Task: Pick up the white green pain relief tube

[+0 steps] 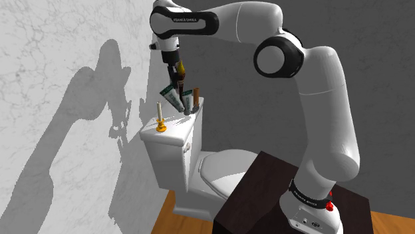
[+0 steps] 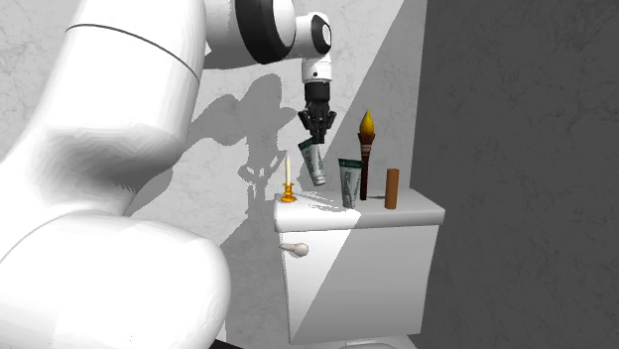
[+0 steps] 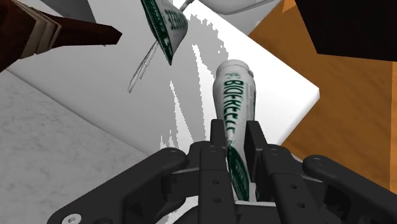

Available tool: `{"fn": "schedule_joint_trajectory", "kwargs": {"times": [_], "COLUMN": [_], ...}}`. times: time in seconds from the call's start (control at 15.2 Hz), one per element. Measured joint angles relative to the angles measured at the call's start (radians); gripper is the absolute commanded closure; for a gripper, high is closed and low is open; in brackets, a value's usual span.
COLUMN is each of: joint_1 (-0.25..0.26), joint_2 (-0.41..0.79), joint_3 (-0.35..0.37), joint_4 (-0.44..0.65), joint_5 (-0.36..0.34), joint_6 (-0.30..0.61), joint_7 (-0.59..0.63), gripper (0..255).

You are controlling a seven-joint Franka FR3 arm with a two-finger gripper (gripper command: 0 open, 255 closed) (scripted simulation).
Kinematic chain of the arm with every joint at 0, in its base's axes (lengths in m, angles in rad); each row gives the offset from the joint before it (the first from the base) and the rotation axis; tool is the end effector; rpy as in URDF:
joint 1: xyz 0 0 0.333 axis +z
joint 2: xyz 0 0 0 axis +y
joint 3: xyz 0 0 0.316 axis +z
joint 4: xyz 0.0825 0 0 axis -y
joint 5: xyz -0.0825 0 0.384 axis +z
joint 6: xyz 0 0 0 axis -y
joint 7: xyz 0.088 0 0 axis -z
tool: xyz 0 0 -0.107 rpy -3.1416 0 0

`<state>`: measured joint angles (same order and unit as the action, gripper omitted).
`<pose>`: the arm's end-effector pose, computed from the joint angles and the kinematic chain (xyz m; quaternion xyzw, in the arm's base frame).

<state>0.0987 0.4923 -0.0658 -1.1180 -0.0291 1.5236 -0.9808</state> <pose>0.6866 0.0307 0.5262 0.8715 0.4875 -0.0518 0.0074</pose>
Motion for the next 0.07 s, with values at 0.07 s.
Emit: {"fn": "schedule_joint_trajectory", "kwargs": {"times": [0.07], "joint_1": [-0.001], "joint_2": [0.003], "joint_3": [0.000], "joint_4": [0.018], "joint_5": [0.000], "joint_6": [-0.015], "joint_7": [-0.001], "gripper": [255]}}
